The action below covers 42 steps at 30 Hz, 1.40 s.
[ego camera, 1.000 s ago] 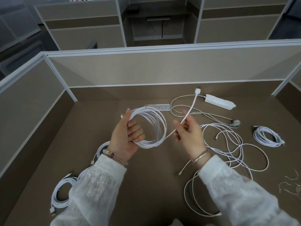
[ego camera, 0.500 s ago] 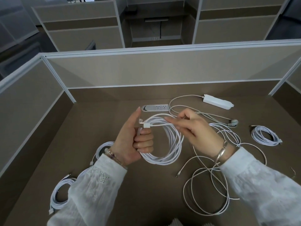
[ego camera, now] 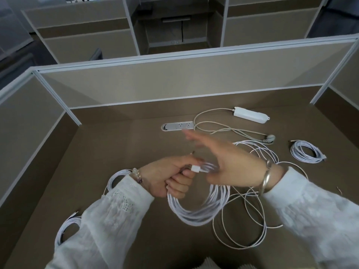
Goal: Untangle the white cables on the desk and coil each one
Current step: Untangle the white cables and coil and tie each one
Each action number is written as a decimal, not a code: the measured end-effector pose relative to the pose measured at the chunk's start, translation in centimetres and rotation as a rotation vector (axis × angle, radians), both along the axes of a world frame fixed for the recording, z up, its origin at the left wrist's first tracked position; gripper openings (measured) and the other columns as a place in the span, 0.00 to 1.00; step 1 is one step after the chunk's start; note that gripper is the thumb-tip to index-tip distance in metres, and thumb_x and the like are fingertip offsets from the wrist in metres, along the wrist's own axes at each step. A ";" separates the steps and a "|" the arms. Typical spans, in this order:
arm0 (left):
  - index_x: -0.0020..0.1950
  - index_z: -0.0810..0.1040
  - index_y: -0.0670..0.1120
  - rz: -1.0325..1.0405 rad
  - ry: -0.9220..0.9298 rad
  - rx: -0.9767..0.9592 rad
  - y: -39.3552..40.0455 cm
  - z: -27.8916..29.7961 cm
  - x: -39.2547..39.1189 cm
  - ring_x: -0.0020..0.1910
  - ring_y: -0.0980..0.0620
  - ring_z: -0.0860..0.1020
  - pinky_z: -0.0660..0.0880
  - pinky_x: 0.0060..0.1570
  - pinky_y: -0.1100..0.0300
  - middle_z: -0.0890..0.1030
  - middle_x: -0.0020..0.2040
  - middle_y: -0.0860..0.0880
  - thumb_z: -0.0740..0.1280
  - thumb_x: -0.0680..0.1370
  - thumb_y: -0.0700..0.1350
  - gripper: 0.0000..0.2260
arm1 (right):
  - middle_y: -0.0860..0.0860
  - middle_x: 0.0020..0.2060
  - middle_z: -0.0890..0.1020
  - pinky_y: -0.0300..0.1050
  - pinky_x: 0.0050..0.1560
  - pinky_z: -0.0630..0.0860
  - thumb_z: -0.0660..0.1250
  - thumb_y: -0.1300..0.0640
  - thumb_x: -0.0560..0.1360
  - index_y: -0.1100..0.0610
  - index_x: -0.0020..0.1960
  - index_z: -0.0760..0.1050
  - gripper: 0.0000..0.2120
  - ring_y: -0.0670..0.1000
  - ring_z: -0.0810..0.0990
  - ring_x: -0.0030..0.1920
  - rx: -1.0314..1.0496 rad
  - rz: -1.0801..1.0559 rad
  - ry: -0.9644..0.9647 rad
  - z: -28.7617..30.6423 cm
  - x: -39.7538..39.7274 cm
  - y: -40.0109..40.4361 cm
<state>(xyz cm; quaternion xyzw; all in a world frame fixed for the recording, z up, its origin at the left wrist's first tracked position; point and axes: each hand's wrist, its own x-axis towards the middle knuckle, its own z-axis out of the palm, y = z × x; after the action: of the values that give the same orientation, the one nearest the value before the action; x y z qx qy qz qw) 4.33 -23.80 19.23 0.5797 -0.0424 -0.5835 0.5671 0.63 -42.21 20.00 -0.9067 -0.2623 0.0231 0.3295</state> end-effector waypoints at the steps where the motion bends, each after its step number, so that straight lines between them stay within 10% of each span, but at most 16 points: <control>1: 0.26 0.62 0.50 -0.053 0.009 0.021 -0.7 0.0 -0.1 0.16 0.59 0.54 0.52 0.18 0.67 0.57 0.20 0.56 0.65 0.75 0.55 0.21 | 0.44 0.65 0.71 0.26 0.58 0.66 0.71 0.65 0.63 0.45 0.75 0.54 0.47 0.40 0.71 0.60 -0.054 0.036 0.014 -0.1 -0.1 0.2; 9: 0.29 0.65 0.50 -0.203 -0.029 0.020 -5.7 -0.5 -0.1 0.18 0.61 0.55 0.53 0.20 0.68 0.58 0.21 0.57 0.68 0.69 0.48 0.14 | 0.57 0.40 0.81 0.41 0.39 0.64 0.66 0.59 0.72 0.58 0.45 0.73 0.04 0.59 0.78 0.44 -0.257 -0.118 -0.025 -2.5 -1.2 -2.8; 16: 0.24 0.70 0.49 -0.261 -0.254 0.158 -11.6 -1.3 -0.5 0.20 0.56 0.64 0.63 0.24 0.65 0.65 0.21 0.52 0.66 0.75 0.33 0.22 | 0.56 0.44 0.83 0.45 0.44 0.72 0.66 0.55 0.71 0.57 0.48 0.78 0.08 0.58 0.80 0.48 -0.321 -0.262 0.049 -4.1 -2.2 -7.8; 25: 0.40 0.82 0.37 -0.058 -0.455 0.238 -18.4 -2.8 -0.5 0.32 0.51 0.82 0.79 0.36 0.61 0.84 0.34 0.43 0.73 0.69 0.33 0.03 | 0.61 0.44 0.82 0.45 0.45 0.69 0.64 0.58 0.74 0.63 0.46 0.79 0.09 0.60 0.79 0.49 -0.100 -0.600 0.204 -5.6 -3.3 -15.8; 29: 0.48 0.82 0.37 0.314 -0.224 0.073 -19.9 -5.8 -3.0 0.46 0.41 0.82 0.77 0.55 0.46 0.83 0.47 0.36 0.75 0.62 0.36 0.15 | 0.51 0.23 0.77 0.49 0.39 0.72 0.65 0.61 0.72 0.58 0.27 0.73 0.14 0.63 0.81 0.39 0.270 -0.925 0.379 -8.5 -4.2 -19.0; 32: 0.44 0.83 0.35 0.495 -0.093 0.012 -22.1 -7.7 -5.2 0.38 0.42 0.82 0.80 0.47 0.49 0.82 0.41 0.36 0.74 0.66 0.32 0.08 | 0.51 0.18 0.75 0.61 0.41 0.78 0.66 0.60 0.71 0.57 0.25 0.76 0.15 0.61 0.79 0.31 0.496 -1.039 0.508 -10.6 -5.4 -20.1; 37: 0.34 0.79 0.40 0.467 0.012 -0.014 -23.9 -8.3 -5.2 0.21 0.53 0.70 0.74 0.28 0.60 0.74 0.26 0.47 0.71 0.69 0.41 0.06 | 0.51 0.18 0.70 0.57 0.33 0.76 0.67 0.64 0.74 0.57 0.21 0.74 0.22 0.54 0.72 0.24 0.720 -0.973 0.636 -11.5 -7.0 -22.0; 42: 0.40 0.84 0.40 0.218 0.062 -0.167 -24.7 -8.2 -5.0 0.40 0.46 0.83 0.80 0.43 0.53 0.83 0.40 0.41 0.80 0.63 0.43 0.11 | 0.43 0.17 0.72 0.38 0.34 0.68 0.67 0.62 0.74 0.52 0.24 0.69 0.20 0.40 0.71 0.23 0.466 -0.813 0.422 -10.9 -7.3 -25.2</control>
<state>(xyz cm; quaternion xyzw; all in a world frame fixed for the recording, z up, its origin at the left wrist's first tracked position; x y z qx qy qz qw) -0.70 -48.50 11.05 0.5133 -0.0102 -0.5306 0.6744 -6.66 -67.45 9.07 -0.8136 0.1853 0.0164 0.5508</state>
